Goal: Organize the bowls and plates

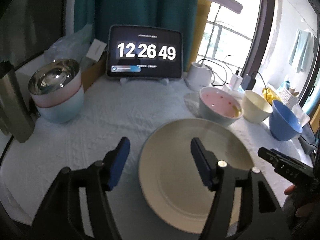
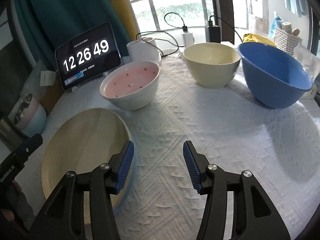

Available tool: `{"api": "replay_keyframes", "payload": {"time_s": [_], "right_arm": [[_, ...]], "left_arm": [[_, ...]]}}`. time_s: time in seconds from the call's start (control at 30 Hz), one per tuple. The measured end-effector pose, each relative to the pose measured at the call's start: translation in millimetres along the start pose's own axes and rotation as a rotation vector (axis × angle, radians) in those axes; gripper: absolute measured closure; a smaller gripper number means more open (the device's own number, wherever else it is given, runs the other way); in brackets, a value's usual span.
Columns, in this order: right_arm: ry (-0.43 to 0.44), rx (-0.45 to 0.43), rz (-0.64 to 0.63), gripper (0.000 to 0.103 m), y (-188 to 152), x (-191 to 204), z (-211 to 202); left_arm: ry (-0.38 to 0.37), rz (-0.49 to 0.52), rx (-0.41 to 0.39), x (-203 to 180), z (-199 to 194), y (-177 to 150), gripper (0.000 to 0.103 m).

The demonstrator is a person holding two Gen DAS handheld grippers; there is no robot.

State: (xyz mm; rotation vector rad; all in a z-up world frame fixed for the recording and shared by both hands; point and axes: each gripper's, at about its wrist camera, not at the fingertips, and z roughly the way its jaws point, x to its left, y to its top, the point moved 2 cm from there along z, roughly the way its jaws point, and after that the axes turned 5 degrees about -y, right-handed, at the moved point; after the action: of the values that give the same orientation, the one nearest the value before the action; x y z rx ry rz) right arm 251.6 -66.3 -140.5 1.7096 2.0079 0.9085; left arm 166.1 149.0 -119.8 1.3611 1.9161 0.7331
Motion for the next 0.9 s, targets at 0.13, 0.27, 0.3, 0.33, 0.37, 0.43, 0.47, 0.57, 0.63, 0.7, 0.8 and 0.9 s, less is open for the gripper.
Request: {"api": "replay_keyframes", "payload": {"time_s": [0.13,0.27,0.3,0.33,0.37,0.43,0.47,0.57,0.63,0.7,0.8,0.9], "right_arm": [[0.011,-0.014,0.018,0.049,1,-16,-7],[0.015,-0.025,0.033,0.049,2,-28,-13],[0.015,-0.029,0.034,0.049,2,-32,-15],[0.012,-0.033,0.037,0.049,2,-36,-18],[0.011,-0.037,0.041,0.049,3,-40,-20],[0.007,-0.045,0.052,0.049,4,-50,-24],[0.005,-0.047,0.057,0.049,5,-54,-26],[-0.003,-0.051,0.073,0.049,6,-69,-30],[-0.009,-0.051,0.081,0.049,7,-79,-32],[-0.016,-0.052,0.087,0.049,7,-87,-34],[-0.024,-0.054,0.096,0.049,8,-98,-37],[-0.030,-0.057,0.105,0.049,9,-109,-41]], "left_arm": [[-0.017,0.031,0.001,-21,-4,0,0.038],[-0.046,0.075,0.003,-48,-5,1,0.038],[-0.051,0.082,0.004,-53,-6,1,0.038],[-0.056,0.089,0.006,-59,-5,2,0.038],[-0.062,0.097,0.007,-65,-5,2,0.038],[-0.073,0.111,0.010,-77,-4,3,0.038],[-0.081,0.119,0.011,-84,-3,4,0.038],[-0.096,0.135,0.014,-100,-1,4,0.038],[-0.104,0.142,0.016,-107,0,5,0.038],[-0.112,0.151,0.018,-118,1,5,0.038],[-0.121,0.163,0.024,-129,5,4,0.038],[-0.130,0.179,0.029,-143,7,4,0.038]]}}
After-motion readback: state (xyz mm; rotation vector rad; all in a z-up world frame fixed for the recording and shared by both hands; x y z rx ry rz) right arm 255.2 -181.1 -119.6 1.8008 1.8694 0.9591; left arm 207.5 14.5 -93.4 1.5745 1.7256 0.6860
